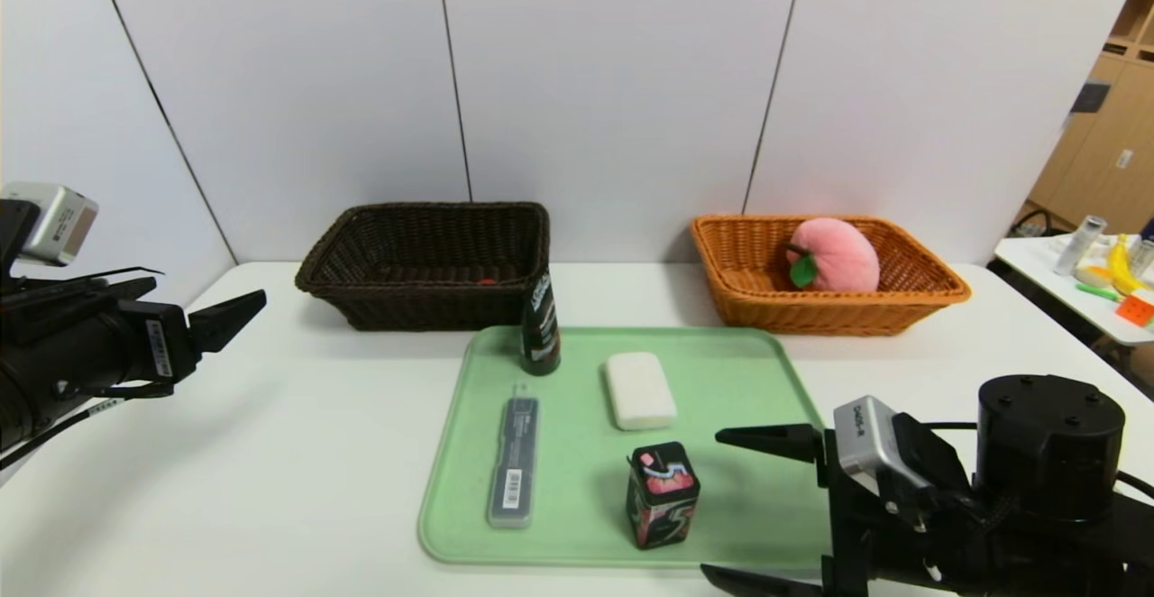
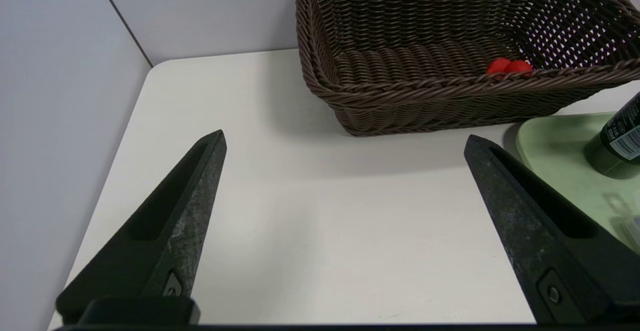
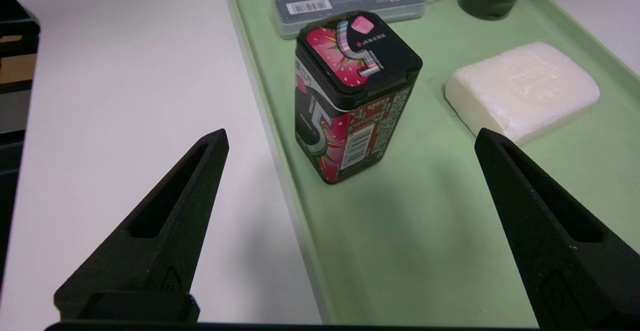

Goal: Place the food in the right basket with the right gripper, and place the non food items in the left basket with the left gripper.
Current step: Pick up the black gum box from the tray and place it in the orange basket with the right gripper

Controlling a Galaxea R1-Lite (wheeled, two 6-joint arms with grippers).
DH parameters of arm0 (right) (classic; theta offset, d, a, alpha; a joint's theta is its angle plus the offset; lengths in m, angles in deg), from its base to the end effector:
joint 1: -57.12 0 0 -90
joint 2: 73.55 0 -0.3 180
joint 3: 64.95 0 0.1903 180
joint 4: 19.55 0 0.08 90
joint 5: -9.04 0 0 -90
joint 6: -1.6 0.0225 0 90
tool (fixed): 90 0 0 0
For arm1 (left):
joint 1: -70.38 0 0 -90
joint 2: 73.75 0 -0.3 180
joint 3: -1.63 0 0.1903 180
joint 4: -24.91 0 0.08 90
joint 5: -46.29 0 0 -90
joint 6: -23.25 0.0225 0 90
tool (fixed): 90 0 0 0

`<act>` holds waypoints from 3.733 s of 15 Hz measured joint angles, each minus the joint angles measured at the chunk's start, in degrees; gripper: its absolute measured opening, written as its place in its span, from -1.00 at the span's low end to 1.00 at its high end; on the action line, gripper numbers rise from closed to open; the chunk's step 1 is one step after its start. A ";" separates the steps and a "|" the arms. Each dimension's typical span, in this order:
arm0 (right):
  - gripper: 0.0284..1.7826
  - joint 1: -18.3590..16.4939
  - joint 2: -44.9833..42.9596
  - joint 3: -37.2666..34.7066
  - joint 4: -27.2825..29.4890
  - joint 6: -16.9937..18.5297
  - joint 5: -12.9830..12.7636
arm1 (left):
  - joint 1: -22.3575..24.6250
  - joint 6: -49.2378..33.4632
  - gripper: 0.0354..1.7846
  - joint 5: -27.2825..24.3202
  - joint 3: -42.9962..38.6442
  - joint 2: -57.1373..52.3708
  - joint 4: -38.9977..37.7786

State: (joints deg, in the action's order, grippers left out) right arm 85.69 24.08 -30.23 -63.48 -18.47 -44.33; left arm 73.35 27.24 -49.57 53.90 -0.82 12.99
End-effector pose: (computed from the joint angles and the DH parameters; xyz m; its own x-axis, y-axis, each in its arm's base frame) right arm 0.1861 0.1166 0.0960 0.3811 0.8869 -0.2610 -0.9239 0.3552 -0.1422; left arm 0.1911 0.0076 0.2041 0.9872 -0.0510 -0.1512 0.0597 0.9968 0.0533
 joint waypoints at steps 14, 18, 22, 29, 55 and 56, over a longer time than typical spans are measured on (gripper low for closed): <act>0.90 5.96 18.41 4.38 -19.88 7.25 -2.79 | 0.00 0.00 0.89 0.09 -1.05 -0.11 0.00; 0.80 6.16 20.37 6.17 -19.82 7.30 -3.17 | 0.00 0.11 0.89 0.09 -1.12 -0.10 -0.02; 0.09 6.12 20.97 6.45 -19.88 7.40 -5.55 | 0.00 0.45 0.89 0.11 -1.04 -0.05 -0.02; -0.17 8.19 15.02 6.42 -19.85 11.47 -6.77 | 0.00 0.39 0.89 0.11 -1.12 0.17 0.00; -0.17 -18.32 14.67 82.81 78.63 15.75 -35.23 | -0.09 1.19 0.89 -0.09 -1.05 -2.15 0.11; -0.17 -17.55 16.59 84.08 78.65 15.77 -35.82 | -0.09 1.16 0.89 -0.09 -1.05 -2.19 0.11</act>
State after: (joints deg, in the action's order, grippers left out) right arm 68.14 40.67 53.85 15.17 -2.69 -80.14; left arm 73.26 28.40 -49.65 52.85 -3.02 13.10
